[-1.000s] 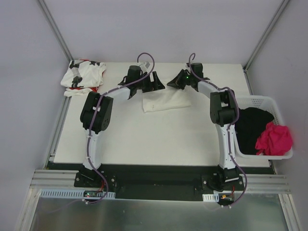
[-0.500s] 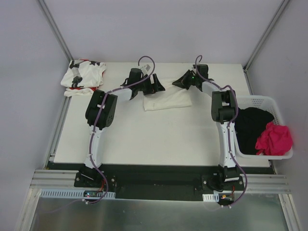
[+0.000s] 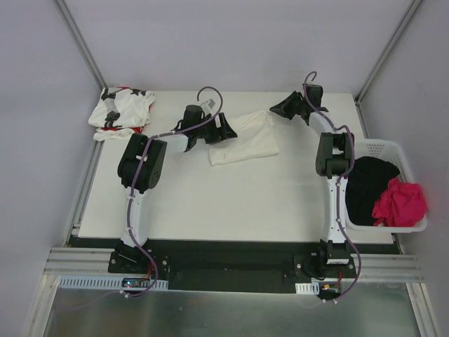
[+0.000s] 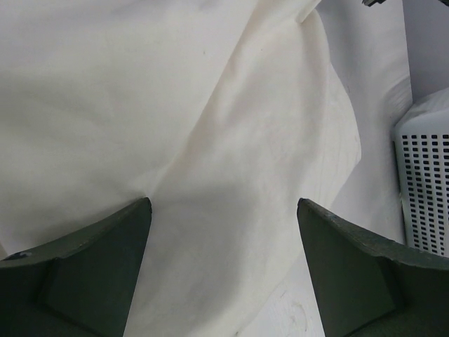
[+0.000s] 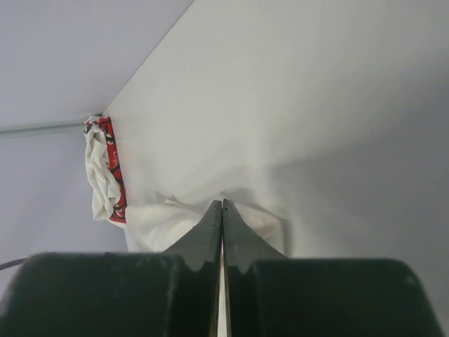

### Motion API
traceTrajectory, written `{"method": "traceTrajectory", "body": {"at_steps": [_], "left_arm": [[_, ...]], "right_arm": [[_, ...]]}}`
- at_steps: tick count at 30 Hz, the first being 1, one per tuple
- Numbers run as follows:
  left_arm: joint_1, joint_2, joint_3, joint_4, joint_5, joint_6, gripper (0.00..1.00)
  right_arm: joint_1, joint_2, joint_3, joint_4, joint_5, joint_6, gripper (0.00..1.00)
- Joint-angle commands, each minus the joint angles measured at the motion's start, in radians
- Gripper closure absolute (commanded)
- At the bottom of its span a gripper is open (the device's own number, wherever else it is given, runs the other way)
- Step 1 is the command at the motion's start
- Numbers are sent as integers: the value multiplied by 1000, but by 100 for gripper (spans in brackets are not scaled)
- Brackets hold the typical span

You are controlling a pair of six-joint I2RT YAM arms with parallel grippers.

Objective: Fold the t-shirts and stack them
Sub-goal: Fold the long partially folded tshirt into a neat square, then smooth out wrinkles on the folded tshirt

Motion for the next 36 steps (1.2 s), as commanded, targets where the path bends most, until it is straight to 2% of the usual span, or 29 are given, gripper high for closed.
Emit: {"method": "traceTrajectory", "body": {"at_steps": [1, 7, 12, 15, 20, 26, 36], "left_arm": [[14, -91, -47, 2, -11, 18, 16], [14, -119, -58, 27, 6, 7, 16], [12, -136, -52, 43, 15, 12, 16], [14, -134, -32, 34, 8, 32, 16], [20, -119, 11, 30, -6, 56, 16], [47, -79, 72, 27, -6, 52, 16], [77, -82, 142, -30, 17, 64, 16]], "right_arm": [[-32, -45, 19, -46, 36, -48, 98], [-11, -251, -190, 10, 0, -55, 98], [75, -394, -410, 100, -23, -46, 98], [138, -431, -466, 134, -49, -33, 98], [202, -372, -491, 256, -110, 78, 98], [219, -266, -512, 382, -170, 184, 98], [195, -133, -532, 418, -176, 213, 98]]}}
